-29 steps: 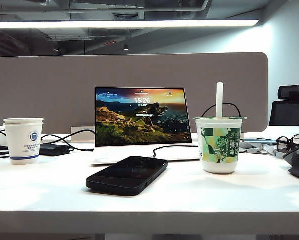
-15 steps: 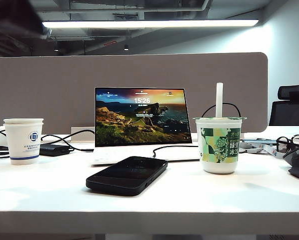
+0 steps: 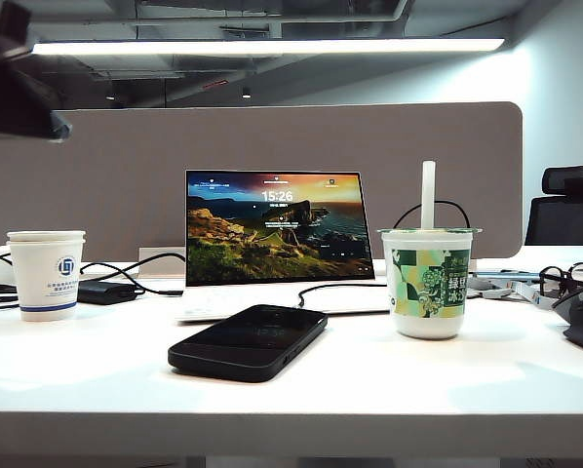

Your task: Pick up the black phone, pick up the charger plug, insert the charger plug into the phone's charging port, and finally place the connected phone back on the desk.

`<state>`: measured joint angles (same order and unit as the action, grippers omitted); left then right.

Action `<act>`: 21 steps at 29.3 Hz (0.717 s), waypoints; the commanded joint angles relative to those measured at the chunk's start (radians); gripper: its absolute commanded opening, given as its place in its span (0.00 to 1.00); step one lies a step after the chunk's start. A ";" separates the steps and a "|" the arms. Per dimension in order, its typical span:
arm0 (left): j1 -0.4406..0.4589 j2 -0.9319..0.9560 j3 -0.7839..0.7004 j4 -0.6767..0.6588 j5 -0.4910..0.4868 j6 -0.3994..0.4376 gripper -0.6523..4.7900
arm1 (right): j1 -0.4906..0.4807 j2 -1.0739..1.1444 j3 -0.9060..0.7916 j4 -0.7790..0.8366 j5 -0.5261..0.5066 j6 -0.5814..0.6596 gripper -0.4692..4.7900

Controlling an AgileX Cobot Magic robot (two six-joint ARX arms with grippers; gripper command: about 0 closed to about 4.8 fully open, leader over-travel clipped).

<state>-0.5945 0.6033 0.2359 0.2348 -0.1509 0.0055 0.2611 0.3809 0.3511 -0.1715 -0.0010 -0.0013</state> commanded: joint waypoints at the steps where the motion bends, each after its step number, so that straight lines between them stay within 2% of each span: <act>1: -0.001 -0.047 -0.024 0.014 -0.003 -0.006 0.11 | 0.000 0.000 0.003 0.018 -0.027 0.019 0.09; 6: -0.001 -0.146 -0.076 0.006 -0.003 -0.006 0.11 | 0.000 0.000 0.003 0.018 -0.043 0.020 0.09; 13: 0.000 -0.274 -0.092 -0.121 -0.031 -0.006 0.11 | 0.000 0.000 0.003 0.018 -0.043 0.020 0.09; 21: 0.000 -0.385 -0.093 -0.147 -0.032 -0.002 0.11 | 0.000 0.000 0.003 0.018 -0.043 0.020 0.09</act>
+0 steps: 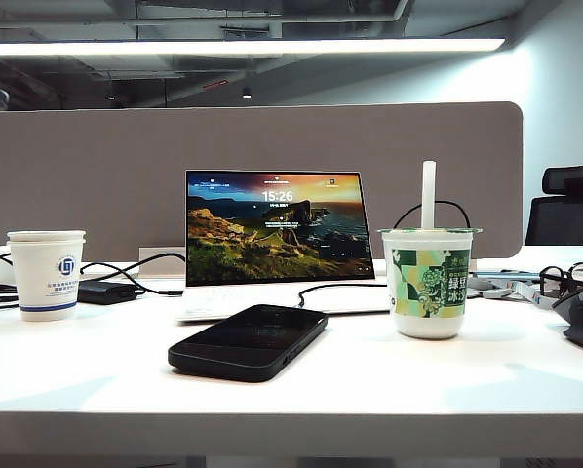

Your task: Pick up the black phone, pick up the charger plug, insert the charger plug into the phone's charging port, and finally place the connected phone back on the desk.

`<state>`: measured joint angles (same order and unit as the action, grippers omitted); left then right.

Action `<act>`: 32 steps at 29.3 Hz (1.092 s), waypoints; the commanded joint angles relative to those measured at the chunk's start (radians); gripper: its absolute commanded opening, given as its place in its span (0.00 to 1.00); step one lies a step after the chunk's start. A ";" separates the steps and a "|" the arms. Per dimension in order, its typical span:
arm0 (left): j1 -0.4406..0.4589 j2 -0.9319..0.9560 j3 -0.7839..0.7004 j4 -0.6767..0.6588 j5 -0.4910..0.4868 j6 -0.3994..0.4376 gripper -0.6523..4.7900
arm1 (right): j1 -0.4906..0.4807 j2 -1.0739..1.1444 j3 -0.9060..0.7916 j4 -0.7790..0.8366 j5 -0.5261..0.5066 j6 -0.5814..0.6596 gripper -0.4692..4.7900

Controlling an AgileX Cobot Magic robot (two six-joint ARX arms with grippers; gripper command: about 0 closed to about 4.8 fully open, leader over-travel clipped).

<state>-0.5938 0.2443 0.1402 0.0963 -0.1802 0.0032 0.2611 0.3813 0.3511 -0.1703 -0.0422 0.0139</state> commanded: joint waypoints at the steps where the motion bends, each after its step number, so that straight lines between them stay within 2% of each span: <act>1: 0.000 -0.039 0.001 -0.013 -0.002 0.000 0.11 | 0.000 0.000 0.003 0.017 -0.002 0.005 0.09; 8: 0.034 -0.139 -0.037 -0.022 0.003 -0.002 0.11 | 0.000 0.000 0.003 0.017 -0.002 0.005 0.09; 11: 0.097 -0.155 -0.046 -0.021 0.004 -0.003 0.11 | 0.000 0.000 0.003 0.017 -0.002 0.005 0.09; 16: 0.259 -0.175 -0.047 -0.021 0.006 -0.003 0.11 | 0.000 0.000 0.003 0.017 -0.002 0.005 0.09; 24: 0.492 -0.241 -0.088 -0.023 0.088 -0.002 0.11 | 0.000 0.000 0.003 0.017 -0.002 0.005 0.09; 32: 0.570 -0.241 -0.133 -0.043 0.094 0.026 0.11 | 0.000 0.000 0.003 0.015 -0.002 0.005 0.09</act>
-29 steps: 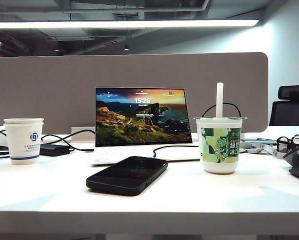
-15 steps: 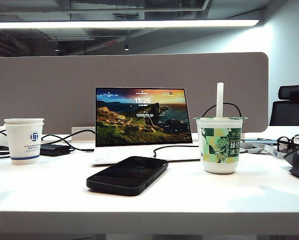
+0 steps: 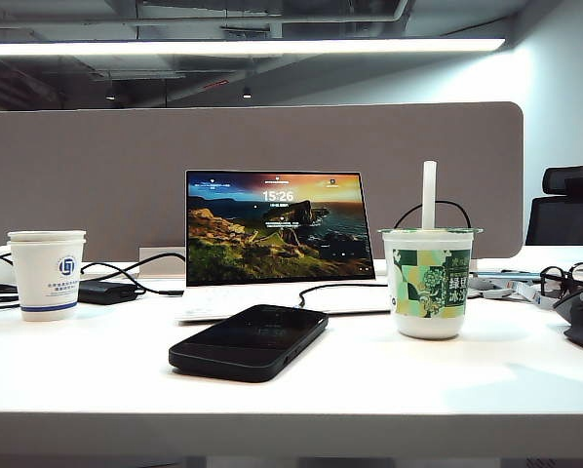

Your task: Pick up the black phone, pick up the charger plug, insert the charger plug into the phone's charging port, and finally place the connected phone back on the desk.

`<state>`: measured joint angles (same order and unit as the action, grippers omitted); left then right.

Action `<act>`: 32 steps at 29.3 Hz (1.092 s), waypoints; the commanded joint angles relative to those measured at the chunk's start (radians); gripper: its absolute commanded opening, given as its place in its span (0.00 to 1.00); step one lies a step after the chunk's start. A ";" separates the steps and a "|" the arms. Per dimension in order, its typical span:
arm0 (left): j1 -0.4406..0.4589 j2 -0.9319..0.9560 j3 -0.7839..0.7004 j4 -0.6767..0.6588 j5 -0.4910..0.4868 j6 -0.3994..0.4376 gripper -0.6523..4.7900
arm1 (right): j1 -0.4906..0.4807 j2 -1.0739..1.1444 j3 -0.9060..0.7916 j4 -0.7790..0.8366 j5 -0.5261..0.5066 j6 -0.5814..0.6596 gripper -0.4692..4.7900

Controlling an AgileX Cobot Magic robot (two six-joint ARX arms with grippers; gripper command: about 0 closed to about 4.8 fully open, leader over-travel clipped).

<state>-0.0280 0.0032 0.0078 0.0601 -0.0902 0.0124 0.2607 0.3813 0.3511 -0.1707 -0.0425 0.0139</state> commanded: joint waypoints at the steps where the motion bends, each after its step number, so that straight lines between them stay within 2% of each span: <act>1: 0.005 0.000 -0.001 -0.010 0.004 0.018 0.11 | 0.000 0.000 0.003 0.015 -0.002 0.005 0.09; 5: 0.005 0.000 -0.001 -0.018 0.035 0.018 0.11 | 0.000 0.000 0.003 0.015 -0.001 0.005 0.09; 10: 0.005 0.000 -0.001 -0.021 0.163 0.018 0.11 | 0.000 0.000 0.003 0.015 -0.002 0.005 0.09; 17: 0.005 0.000 0.000 -0.018 0.155 0.017 0.11 | 0.000 0.000 0.003 0.014 -0.002 0.005 0.09; 20: 0.005 0.000 -0.001 -0.020 0.154 0.017 0.17 | 0.000 0.000 0.003 0.014 -0.001 0.005 0.09; 32: 0.005 0.000 0.000 -0.021 0.158 0.017 0.17 | 0.000 0.000 0.003 0.014 -0.001 0.005 0.09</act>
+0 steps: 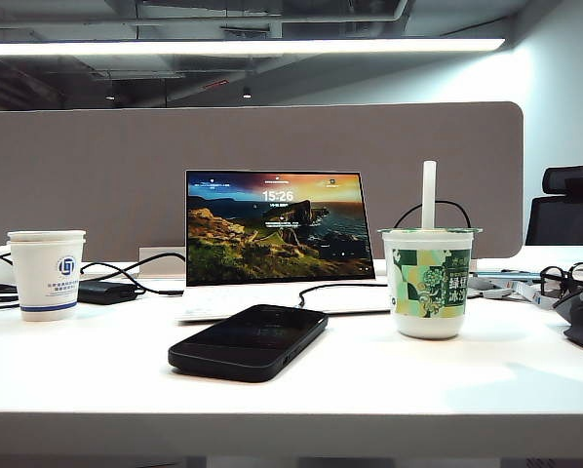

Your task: Pick up the black phone, pick up the charger plug, insert the charger plug into the phone's charging port, and finally place the connected phone back on the desk.

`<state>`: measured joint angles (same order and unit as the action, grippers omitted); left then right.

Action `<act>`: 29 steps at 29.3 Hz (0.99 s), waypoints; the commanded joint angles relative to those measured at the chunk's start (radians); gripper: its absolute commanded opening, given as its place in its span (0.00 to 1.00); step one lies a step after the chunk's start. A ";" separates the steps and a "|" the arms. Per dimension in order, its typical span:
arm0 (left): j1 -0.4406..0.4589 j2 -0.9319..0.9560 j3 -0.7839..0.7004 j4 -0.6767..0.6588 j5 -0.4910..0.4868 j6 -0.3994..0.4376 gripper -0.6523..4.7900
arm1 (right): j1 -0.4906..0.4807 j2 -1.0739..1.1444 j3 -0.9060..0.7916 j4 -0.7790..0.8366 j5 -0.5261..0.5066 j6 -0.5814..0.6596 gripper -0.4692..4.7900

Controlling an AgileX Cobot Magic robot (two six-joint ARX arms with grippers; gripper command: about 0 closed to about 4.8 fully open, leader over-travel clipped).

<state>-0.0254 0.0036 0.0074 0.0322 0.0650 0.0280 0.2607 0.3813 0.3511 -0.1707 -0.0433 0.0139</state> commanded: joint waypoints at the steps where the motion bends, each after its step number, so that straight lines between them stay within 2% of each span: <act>1: 0.002 0.000 0.000 0.006 0.002 0.002 0.17 | 0.000 0.000 0.003 0.014 -0.001 0.005 0.09; 14: 0.002 0.000 0.000 0.006 0.002 0.002 0.17 | -0.002 -0.011 -0.014 0.023 0.005 0.004 0.09; 17: 0.002 0.000 0.000 0.006 0.002 0.002 0.17 | -0.010 -0.041 -0.052 0.050 0.046 0.004 0.09; 21: 0.002 0.000 0.000 0.006 0.002 0.002 0.17 | -0.035 -0.120 -0.145 0.168 0.041 0.004 0.09; 29: 0.002 0.000 0.000 0.006 0.002 0.002 0.17 | -0.145 -0.276 -0.263 0.232 0.041 0.004 0.09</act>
<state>-0.0254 0.0032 0.0074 0.0319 0.0647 0.0280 0.1318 0.1268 0.0990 0.0395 -0.0021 0.0143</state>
